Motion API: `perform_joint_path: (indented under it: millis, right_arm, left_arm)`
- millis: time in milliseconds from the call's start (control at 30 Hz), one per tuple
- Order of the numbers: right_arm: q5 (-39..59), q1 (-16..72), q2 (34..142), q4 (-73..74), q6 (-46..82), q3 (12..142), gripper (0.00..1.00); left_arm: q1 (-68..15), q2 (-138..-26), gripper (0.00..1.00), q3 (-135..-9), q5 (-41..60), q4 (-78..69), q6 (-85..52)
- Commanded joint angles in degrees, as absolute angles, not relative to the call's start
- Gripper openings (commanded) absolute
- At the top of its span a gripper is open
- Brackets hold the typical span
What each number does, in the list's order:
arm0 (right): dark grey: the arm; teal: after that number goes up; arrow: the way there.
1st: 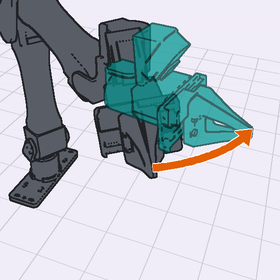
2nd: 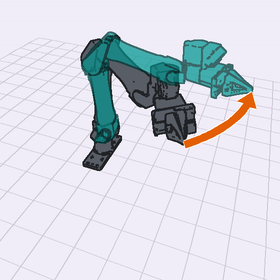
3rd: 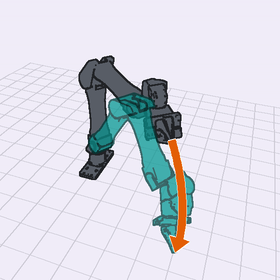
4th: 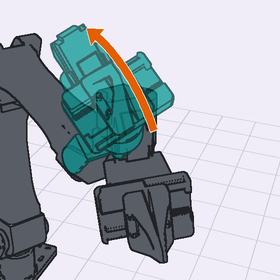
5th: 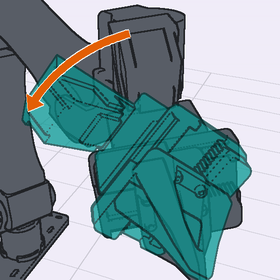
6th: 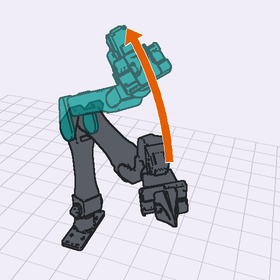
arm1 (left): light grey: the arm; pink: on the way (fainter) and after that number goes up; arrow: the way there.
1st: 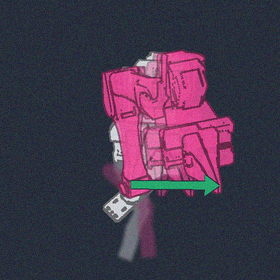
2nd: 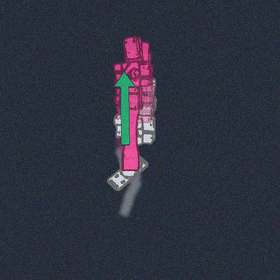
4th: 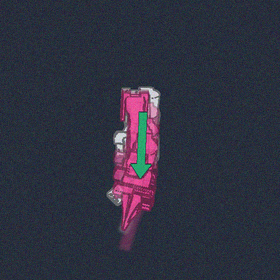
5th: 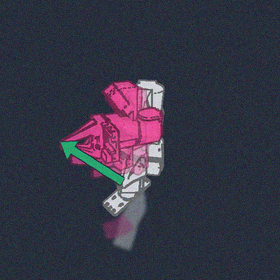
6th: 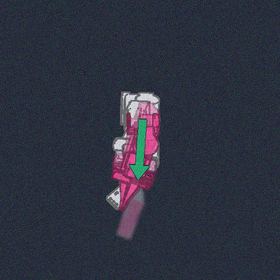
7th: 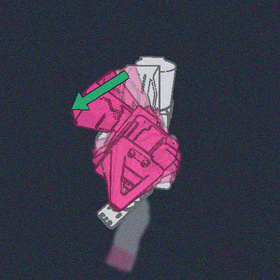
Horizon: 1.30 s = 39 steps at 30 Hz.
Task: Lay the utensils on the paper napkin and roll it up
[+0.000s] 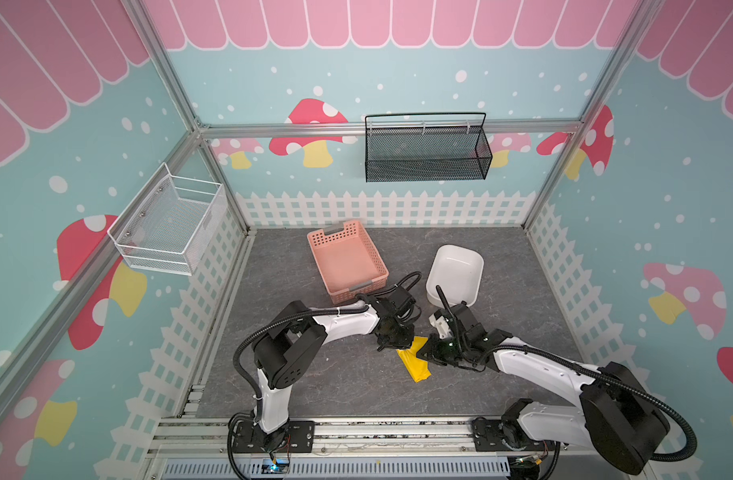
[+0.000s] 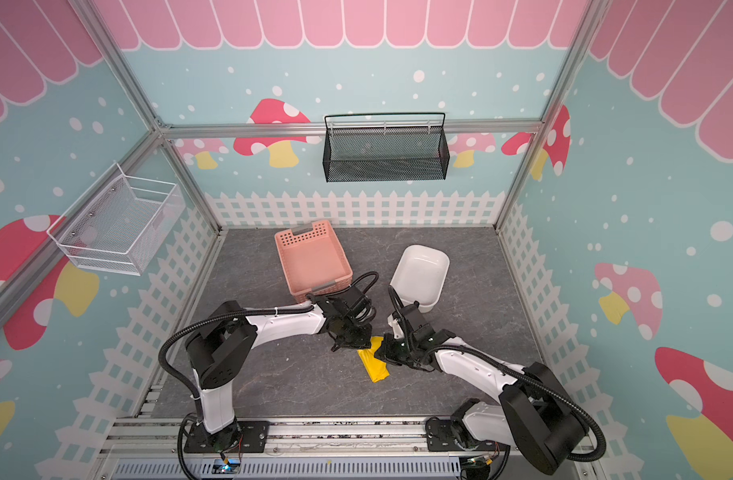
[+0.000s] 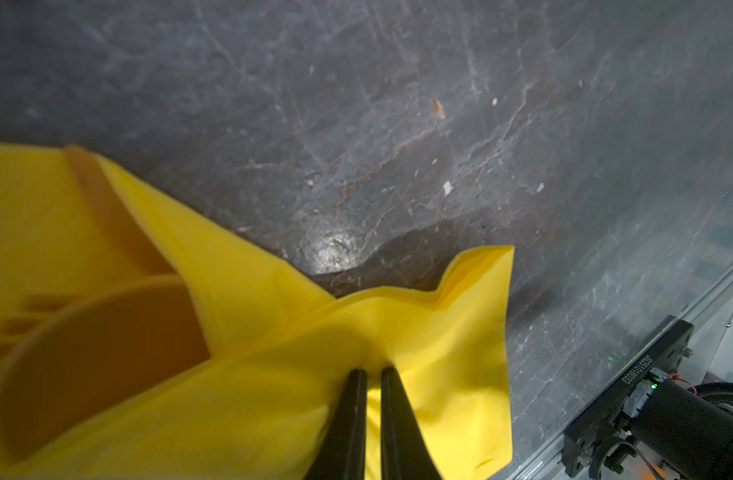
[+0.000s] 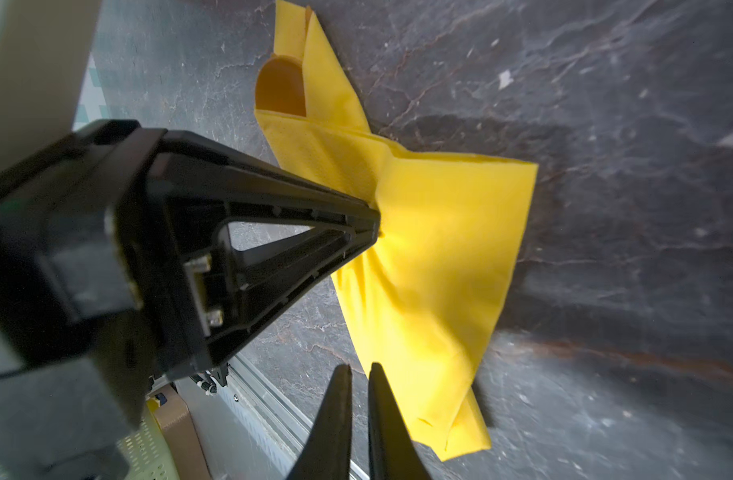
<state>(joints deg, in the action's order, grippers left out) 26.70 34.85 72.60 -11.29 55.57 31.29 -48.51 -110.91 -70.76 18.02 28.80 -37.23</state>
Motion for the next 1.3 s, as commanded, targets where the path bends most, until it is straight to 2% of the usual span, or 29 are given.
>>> perform_joint_path:
  millis: [0,367,867,1267]
  right_arm:
    - [28.0,34.6,75.4,-9.7,53.6,32.7,0.11]
    - [21.3,34.6,79.9,-15.6,51.7,30.3,0.13]
    - [25.5,36.1,78.4,-8.6,59.6,24.8,0.10]
    - [25.0,37.4,78.6,-6.1,63.6,24.6,0.10]
  left_arm:
    - [-48.6,-113.2,0.14,-68.9,16.3,30.2,-36.3]
    - [-48.5,-111.1,0.15,-69.3,16.1,30.2,-35.8]
    - [-48.4,-106.0,0.24,-76.3,16.0,33.1,-35.5]
    - [-48.8,-109.5,0.17,-73.7,15.8,34.8,-35.7]
